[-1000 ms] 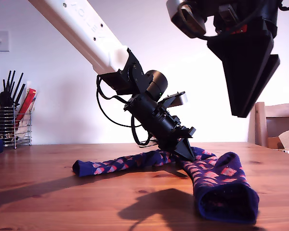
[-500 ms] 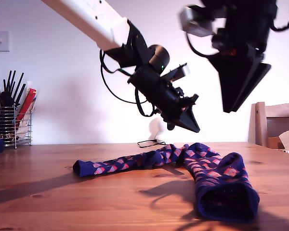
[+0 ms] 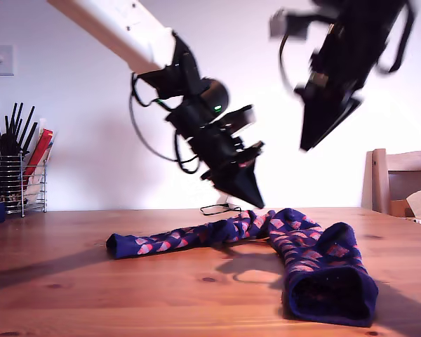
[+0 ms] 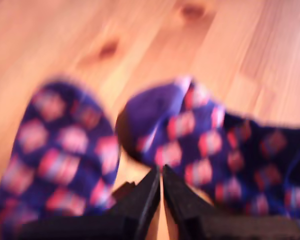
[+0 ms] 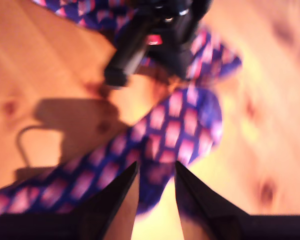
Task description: Fold the socks in front of you. After folding them, place them to the left side.
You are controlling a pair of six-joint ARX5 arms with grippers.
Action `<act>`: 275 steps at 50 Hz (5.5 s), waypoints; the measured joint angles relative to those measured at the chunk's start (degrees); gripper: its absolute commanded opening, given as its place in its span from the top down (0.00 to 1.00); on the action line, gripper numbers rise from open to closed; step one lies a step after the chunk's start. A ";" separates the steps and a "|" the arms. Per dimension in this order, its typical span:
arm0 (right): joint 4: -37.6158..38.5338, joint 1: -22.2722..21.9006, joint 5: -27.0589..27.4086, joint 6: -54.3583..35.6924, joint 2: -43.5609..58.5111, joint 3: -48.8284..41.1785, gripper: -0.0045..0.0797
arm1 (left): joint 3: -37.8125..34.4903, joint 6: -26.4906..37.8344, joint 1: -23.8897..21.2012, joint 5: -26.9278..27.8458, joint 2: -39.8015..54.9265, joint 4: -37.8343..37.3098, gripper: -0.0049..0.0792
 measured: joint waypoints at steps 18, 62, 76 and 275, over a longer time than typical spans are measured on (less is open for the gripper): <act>13.14 -4.13 0.20 -5.22 8.41 -0.04 0.65 | 0.09 -0.02 -0.11 9.31 0.00 -9.42 0.97; 19.43 -7.02 -6.40 -10.56 13.14 -0.04 0.65 | -6.32 -0.66 -6.75 7.19 0.24 -11.72 0.97; 20.06 -6.93 -8.17 -10.54 13.29 -0.04 0.65 | -8.90 0.07 -4.37 7.58 0.26 -8.11 0.97; -5.22 -6.43 5.77 -1.36 16.76 24.09 0.96 | -6.67 -3.02 -0.22 20.26 0.20 -10.19 0.97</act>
